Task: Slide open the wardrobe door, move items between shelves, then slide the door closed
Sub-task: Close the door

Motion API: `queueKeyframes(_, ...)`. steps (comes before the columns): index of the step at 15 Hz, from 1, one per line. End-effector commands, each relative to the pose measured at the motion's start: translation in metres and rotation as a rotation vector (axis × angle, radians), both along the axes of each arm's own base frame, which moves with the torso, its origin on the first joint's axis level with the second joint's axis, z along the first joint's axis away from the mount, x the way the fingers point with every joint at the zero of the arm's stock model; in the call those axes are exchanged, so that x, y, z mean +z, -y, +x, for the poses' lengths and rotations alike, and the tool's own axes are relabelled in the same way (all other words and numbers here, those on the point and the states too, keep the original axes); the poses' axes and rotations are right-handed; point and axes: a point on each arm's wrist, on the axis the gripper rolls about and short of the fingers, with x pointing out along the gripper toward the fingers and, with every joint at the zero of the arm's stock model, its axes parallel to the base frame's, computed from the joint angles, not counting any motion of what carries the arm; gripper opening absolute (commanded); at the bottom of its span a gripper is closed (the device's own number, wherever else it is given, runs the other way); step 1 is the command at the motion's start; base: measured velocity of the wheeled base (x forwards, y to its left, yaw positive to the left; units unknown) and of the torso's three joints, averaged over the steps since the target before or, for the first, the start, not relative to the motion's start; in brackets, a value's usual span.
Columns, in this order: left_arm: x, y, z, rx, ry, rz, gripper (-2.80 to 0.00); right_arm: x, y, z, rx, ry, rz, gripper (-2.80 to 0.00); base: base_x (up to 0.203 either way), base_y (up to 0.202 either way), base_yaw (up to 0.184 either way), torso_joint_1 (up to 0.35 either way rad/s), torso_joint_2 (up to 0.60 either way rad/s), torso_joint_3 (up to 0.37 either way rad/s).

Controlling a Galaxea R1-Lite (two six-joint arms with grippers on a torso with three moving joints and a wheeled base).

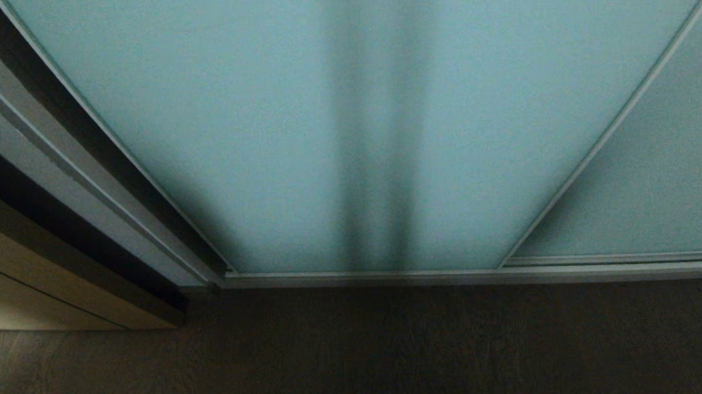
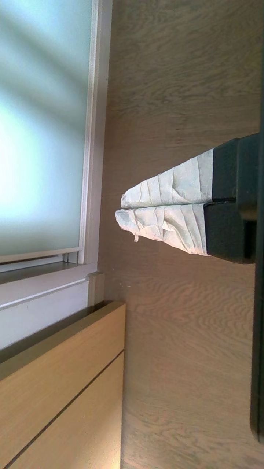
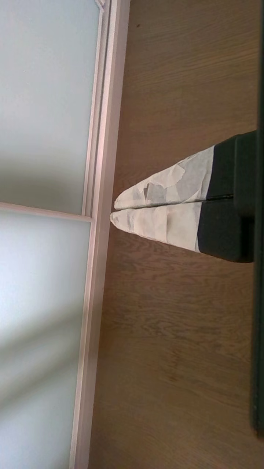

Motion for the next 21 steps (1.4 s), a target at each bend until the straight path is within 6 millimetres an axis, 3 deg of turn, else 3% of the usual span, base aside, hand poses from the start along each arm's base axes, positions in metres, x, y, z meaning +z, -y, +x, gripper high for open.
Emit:
queueKeyframes(1,0.000,0.000,0.000,0.000,-0.001,0.000,-2.80,0.000,0.000,0.000,0.003,-0.002,0.003,-2.80,0.000,0.000,0.000,0.000,0.00,0.000)
queueKeyframes(5,0.000,0.000,0.000,0.000,-0.001,0.000,-2.80,0.005,0.000,0.000,0.001,0.053,-0.005,-2.80,0.000,0.000,0.000,0.000,0.00,0.000)
queueKeyframes(8,0.000,0.000,0.000,0.000,-0.001,0.000,-2.80,0.016,0.000,-0.001,-0.011,0.157,-0.136,-2.80,0.000,0.000,0.000,0.000,0.00,0.000)
queueKeyframes(11,0.000,0.000,0.000,0.000,-0.001,0.000,-2.80,-0.001,-0.001,0.000,0.026,0.000,-0.090,-2.80,0.000,0.000,0.000,0.000,0.00,0.000)
queueKeyframes(21,0.000,0.000,0.000,0.000,-0.001,0.000,-2.80,0.000,-0.001,0.000,0.025,0.009,-0.053,-2.80,0.000,0.000,0.000,0.000,0.00,0.000)
